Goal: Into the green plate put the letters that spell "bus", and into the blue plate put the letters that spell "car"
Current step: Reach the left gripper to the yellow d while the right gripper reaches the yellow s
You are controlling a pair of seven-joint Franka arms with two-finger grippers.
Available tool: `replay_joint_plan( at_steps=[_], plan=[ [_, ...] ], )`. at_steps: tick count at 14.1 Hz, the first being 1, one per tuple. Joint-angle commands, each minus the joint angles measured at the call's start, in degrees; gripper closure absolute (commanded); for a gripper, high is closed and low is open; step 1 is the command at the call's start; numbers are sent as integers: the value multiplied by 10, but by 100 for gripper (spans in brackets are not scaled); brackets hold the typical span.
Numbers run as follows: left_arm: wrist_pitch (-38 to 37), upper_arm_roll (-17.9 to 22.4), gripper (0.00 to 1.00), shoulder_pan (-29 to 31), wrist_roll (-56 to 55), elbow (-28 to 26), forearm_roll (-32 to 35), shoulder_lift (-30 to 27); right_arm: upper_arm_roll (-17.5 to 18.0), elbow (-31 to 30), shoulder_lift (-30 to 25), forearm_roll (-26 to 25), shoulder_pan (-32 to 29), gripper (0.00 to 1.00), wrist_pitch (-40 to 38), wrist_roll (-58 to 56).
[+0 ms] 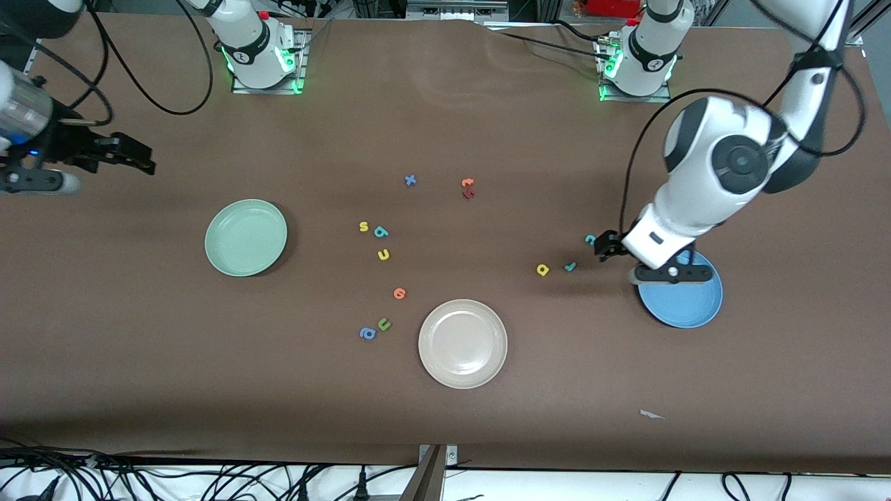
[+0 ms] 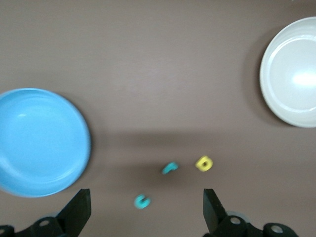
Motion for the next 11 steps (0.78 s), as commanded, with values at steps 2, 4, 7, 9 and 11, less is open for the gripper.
replay_joint_plan(
  at_steps=[2,4,7,9,11],
  plan=[
    [80,-11,0,-35,-84,1,26,65,-1,6,59,1,72,0,3,10],
    [136,-11,0,-48,-107,-15,39,94,0,0,99,4,94,0,42,59],
    [200,-11,0,-55,-110,-62,40,105,0,-44,119,5,140,0,134,123],
    [227,-11,0,-58,-110,-74,41,123,0,-87,136,4,169,1,203,180],
    [231,-10,0,-65,-113,-69,76,143,1,-151,147,4,187,12,304,224]
  ],
)
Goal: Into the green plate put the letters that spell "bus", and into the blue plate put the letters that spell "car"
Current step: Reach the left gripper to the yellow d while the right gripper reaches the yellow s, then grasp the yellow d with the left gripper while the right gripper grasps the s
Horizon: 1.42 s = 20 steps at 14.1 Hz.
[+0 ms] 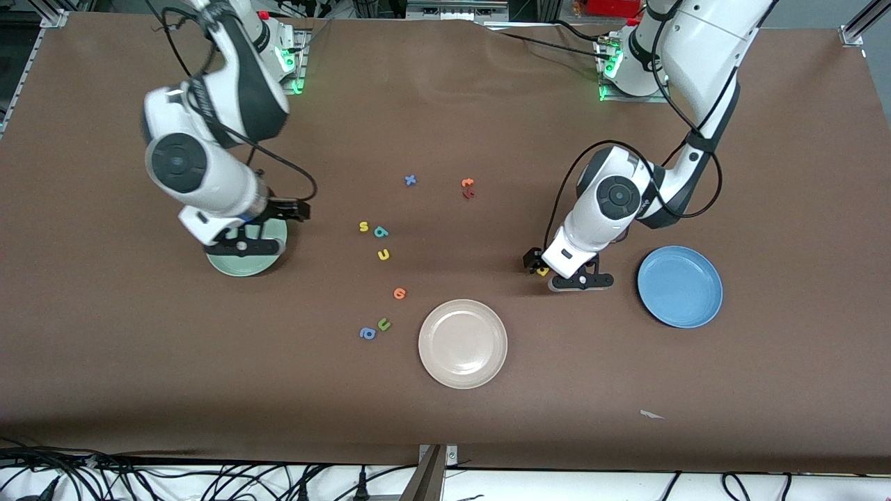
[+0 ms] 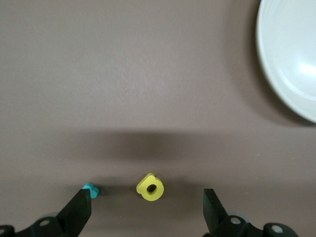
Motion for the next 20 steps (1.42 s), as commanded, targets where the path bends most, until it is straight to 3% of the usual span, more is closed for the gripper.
replay_joint_plan(
  at_steps=[1,3,6,11,16,18,20],
  plan=[
    [11,2,0,-9,-21,4,61,20,-4,-90,-2,4,33,16,123,64],
    [12,1,0,-9,-22,14,92,30,-4,-103,16,4,65,31,159,123],
    [13,0,1,-10,-14,24,133,49,-4,-107,64,1,101,35,220,192],
    [14,-4,4,-11,27,27,140,60,-4,-150,101,1,121,36,331,213],
    [14,-12,21,-11,27,36,134,69,-4,-155,128,0,126,46,376,213],
    [14,-14,26,-18,24,38,131,74,-4,-155,129,0,128,57,377,213],
    [14,-14,32,-17,27,38,131,75,-5,-155,128,0,128,80,375,211]
  ],
)
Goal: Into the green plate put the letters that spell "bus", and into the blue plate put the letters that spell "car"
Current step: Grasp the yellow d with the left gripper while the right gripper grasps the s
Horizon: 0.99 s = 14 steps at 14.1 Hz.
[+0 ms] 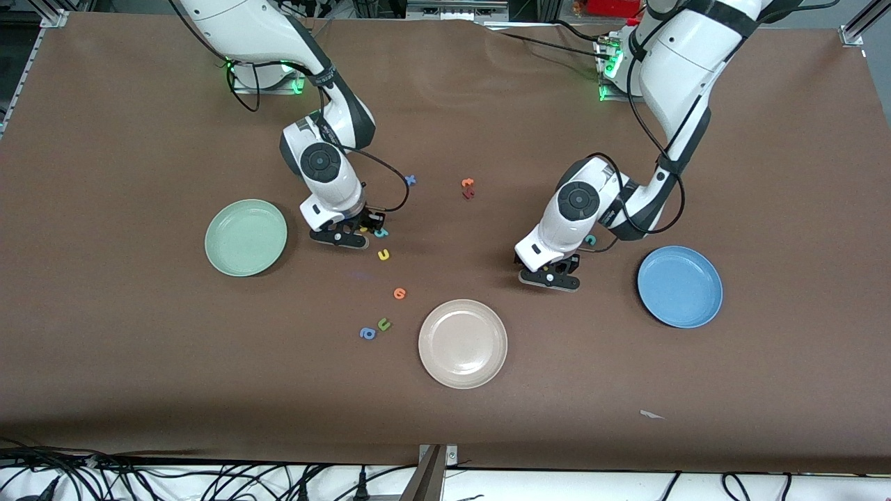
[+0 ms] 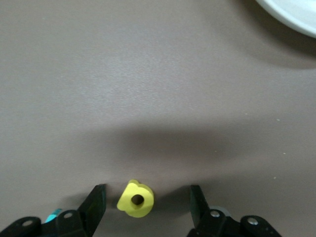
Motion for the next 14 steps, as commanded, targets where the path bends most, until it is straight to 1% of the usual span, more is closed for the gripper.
replay_joint_plan(
  at_steps=[1,3,4,6,9,10,11,12,14],
  plan=[
    [0,0,35,-2,6,15,9,11,-6,-5,5,-1,9,89,11,5],
    [1,0,41,-1,6,14,9,11,-6,-5,2,-1,8,92,7,-1],
    [0,0,42,-1,6,13,9,11,-9,-4,-4,-1,8,92,0,-11],
    [0,0,47,0,6,12,9,14,-31,3,-31,-1,6,92,-51,-52],
    [0,1,52,2,7,11,9,16,-93,7,-75,0,4,92,-149,-178],
    [0,1,55,3,7,11,9,17,-115,7,-84,3,4,92,-168,-224],
    [0,1,56,3,7,11,9,18,-138,6,-92,3,4,92,-184,-266],
    [0,0,60,3,7,11,9,19,-159,4,-97,3,4,92,-197,-305],
    [0,1,62,3,7,12,9,23,-197,-7,-100,5,3,92,-203,-367]
  ],
)
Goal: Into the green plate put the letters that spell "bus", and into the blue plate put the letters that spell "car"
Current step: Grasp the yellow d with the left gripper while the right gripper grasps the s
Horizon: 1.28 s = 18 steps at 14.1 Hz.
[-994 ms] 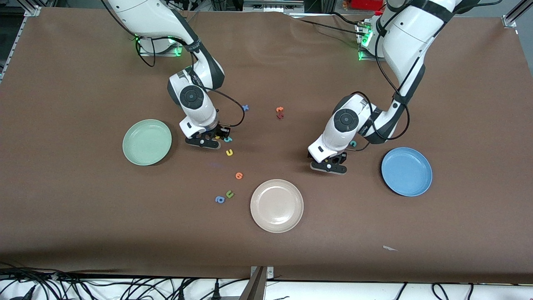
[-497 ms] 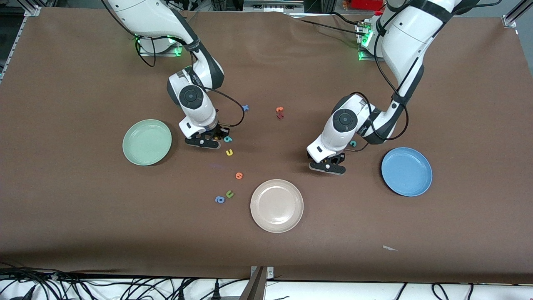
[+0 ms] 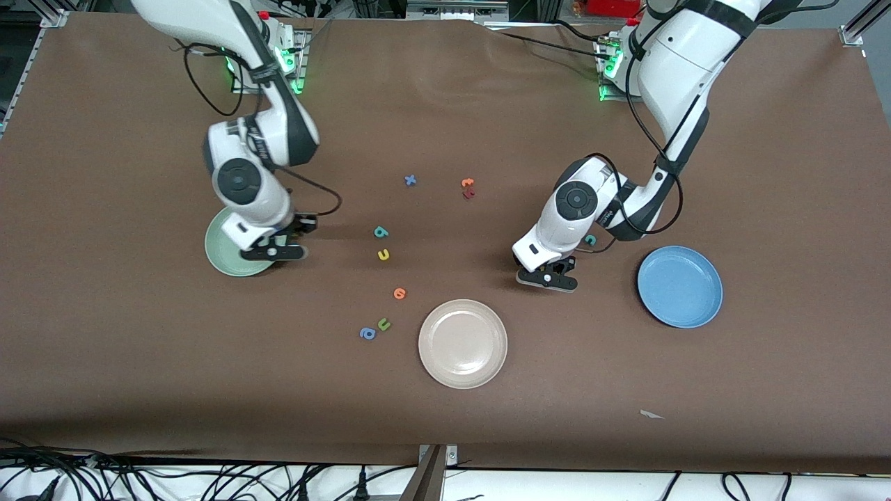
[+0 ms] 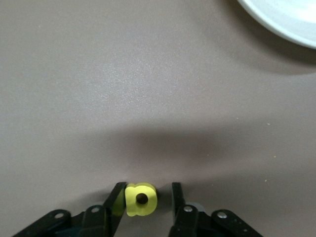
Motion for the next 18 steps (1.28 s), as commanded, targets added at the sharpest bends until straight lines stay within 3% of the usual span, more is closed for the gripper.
replay_joint_plan(
  at_steps=[1,2,4,5,6,7,10,12,15,18],
  plan=[
    [0,3,63,4,7,7,9,25,-42,-30,-9,7,3,91,-4,-83],
    [0,3,69,4,8,8,9,26,-47,-40,-5,8,3,91,1,-92],
    [0,3,70,8,8,8,10,29,-48,-62,1,8,-15,85,29,-94],
    [0,3,71,8,8,8,11,29,-48,-71,8,8,-16,61,45,-94],
    [0,3,74,8,8,8,11,29,-48,-72,17,8,-16,12,49,-93],
    [0,3,76,8,7,8,11,29,-48,-70,17,8,-17,0,45,-91],
    [-5,3,81,9,6,11,11,25,-43,-50,6,21,-17,0,18,-85],
    [-29,1,84,21,6,22,9,16,-27,-10,4,78,-11,0,-22,-65],
    [-169,-2,84,35,56,104,-10,14,9,27,11,99,1,0,-33,19],
    [-247,-2,84,92,174,150,-48,2,39,45,36,99,33,1,28,25]
  ],
)
